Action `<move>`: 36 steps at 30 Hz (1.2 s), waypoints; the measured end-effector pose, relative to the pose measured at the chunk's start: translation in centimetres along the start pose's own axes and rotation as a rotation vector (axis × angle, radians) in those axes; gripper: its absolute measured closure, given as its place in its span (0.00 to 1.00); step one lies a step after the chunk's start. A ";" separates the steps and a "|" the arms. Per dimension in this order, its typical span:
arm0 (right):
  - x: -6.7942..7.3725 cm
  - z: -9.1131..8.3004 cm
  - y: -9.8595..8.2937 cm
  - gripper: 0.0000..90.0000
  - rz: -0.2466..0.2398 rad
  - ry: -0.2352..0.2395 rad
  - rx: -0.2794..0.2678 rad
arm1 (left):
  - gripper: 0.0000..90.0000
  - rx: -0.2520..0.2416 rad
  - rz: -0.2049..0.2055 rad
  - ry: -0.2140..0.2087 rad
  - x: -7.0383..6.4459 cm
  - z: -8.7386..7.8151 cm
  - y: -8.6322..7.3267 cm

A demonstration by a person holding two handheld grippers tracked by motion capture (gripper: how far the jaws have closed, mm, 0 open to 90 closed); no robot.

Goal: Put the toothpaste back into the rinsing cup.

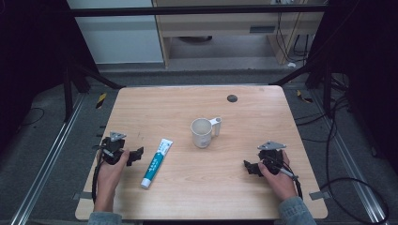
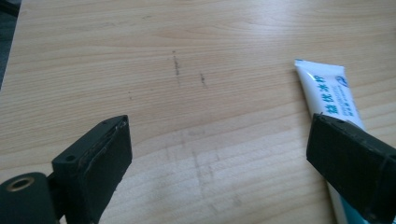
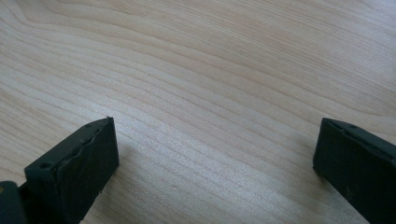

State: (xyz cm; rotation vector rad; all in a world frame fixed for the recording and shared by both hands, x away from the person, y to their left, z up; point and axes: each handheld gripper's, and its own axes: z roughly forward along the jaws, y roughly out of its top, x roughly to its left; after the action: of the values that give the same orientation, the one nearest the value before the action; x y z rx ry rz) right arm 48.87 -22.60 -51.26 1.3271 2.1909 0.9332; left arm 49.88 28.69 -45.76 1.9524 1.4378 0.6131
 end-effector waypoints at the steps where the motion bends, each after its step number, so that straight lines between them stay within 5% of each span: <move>1: 0.0 0.0 0.0 0.00 0.001 0.000 0.000 | 0.07 0.002 0.007 0.000 -0.2 -0.1 0.1; 8: 0.0 0.0 0.0 0.00 0.000 0.000 0.000 | 0.05 -0.025 -0.013 -0.037 -1.7 -0.5 0.8; 13: 0.0 0.0 0.0 0.00 0.001 0.000 0.000 | 0.04 0.016 0.055 -0.083 -4.2 0.3 1.3; 19: 0.0 0.0 0.0 0.00 0.001 0.001 0.000 | 0.04 0.062 0.154 -0.066 -6.4 0.5 2.3; 26: 0.0 0.0 0.0 0.00 0.001 0.000 0.001 | 0.07 0.092 0.126 -0.053 -6.8 0.8 2.9; 30: 0.0 0.0 0.0 0.00 0.001 0.000 0.000 | 0.08 0.146 0.181 -0.033 -7.3 1.0 3.6; 36: 0.0 0.0 0.0 0.00 0.001 0.000 0.000 | 0.23 0.218 0.209 -0.065 -8.0 2.0 3.5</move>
State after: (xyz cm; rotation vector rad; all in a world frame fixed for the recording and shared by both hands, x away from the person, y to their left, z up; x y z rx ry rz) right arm 48.86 -22.62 -51.25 1.3279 2.1911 0.9331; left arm 51.17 19.90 -44.65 2.2926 1.3170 0.4953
